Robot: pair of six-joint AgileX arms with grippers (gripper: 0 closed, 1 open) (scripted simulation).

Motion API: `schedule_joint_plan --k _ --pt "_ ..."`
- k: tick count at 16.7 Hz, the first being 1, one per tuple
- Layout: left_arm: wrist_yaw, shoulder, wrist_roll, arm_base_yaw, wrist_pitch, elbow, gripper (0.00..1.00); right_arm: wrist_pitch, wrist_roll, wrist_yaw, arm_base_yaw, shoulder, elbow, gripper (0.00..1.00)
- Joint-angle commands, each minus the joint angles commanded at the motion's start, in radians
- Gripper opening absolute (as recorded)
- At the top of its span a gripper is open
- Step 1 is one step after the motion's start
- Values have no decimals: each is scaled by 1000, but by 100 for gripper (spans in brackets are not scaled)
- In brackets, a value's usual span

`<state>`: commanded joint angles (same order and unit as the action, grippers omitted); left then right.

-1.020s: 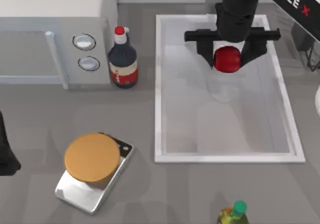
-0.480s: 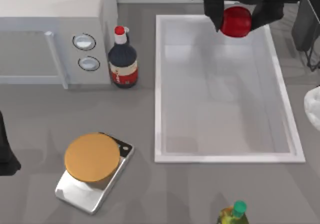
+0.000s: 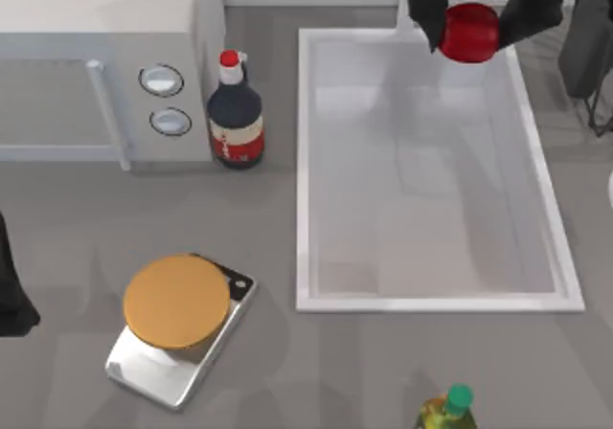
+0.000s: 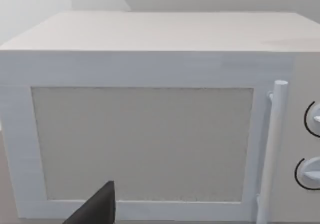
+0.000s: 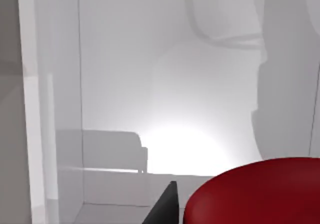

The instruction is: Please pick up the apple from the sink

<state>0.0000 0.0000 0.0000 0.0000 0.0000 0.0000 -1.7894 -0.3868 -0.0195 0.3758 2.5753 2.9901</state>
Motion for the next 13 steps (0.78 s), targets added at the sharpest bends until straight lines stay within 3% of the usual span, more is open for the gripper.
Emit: schedule_joint_plan --k 4,13 --pt "0 0 0 0 0 0 100 80 76 3 -76 -171 -276 0" --pt "0 0 0 0 0 0 100 318 305 14 -305 -682 -1204 0"
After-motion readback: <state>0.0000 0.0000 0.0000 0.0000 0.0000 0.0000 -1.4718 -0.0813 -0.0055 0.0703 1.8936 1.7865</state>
